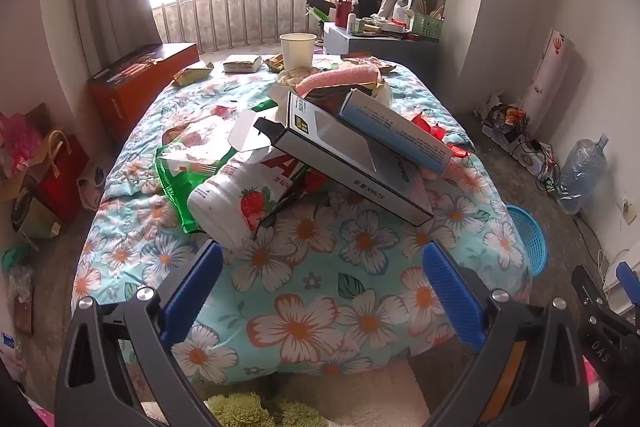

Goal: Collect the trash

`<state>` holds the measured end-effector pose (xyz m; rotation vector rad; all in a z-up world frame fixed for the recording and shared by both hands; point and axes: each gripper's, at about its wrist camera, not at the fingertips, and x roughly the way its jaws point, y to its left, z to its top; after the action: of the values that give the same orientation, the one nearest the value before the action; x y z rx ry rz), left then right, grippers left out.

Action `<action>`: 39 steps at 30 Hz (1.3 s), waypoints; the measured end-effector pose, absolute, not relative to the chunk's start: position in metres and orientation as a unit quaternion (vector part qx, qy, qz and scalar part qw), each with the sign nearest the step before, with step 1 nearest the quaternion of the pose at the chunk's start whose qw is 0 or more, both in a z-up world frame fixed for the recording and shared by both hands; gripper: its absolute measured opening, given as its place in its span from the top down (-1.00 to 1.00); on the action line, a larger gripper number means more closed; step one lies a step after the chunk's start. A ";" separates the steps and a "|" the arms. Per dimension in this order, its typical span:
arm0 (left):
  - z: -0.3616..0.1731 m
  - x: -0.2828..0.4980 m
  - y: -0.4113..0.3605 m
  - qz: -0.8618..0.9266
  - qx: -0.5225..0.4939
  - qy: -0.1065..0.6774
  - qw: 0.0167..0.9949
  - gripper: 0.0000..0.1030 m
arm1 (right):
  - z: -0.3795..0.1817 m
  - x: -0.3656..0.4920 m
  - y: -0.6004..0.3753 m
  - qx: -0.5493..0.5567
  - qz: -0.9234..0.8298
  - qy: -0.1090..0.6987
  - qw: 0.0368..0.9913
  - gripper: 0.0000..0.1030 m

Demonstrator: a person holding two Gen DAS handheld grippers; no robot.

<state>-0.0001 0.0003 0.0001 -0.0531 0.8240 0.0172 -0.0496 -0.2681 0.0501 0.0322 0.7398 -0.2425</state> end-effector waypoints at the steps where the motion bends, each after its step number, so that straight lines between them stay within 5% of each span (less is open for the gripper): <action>1: 0.000 0.000 0.000 0.009 -0.026 0.400 0.916 -0.89 | 0.050 -0.050 -0.268 0.016 -0.118 0.360 0.925 -0.85; 39: 0.000 -0.001 0.006 0.013 -0.031 0.403 0.915 -0.89 | 0.036 -0.050 -0.260 0.017 -0.117 0.364 0.924 -0.85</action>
<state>-0.0015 0.0058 -0.0005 -0.0642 0.8296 0.0264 -0.0495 -0.2603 0.0356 0.0349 0.7469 -0.2398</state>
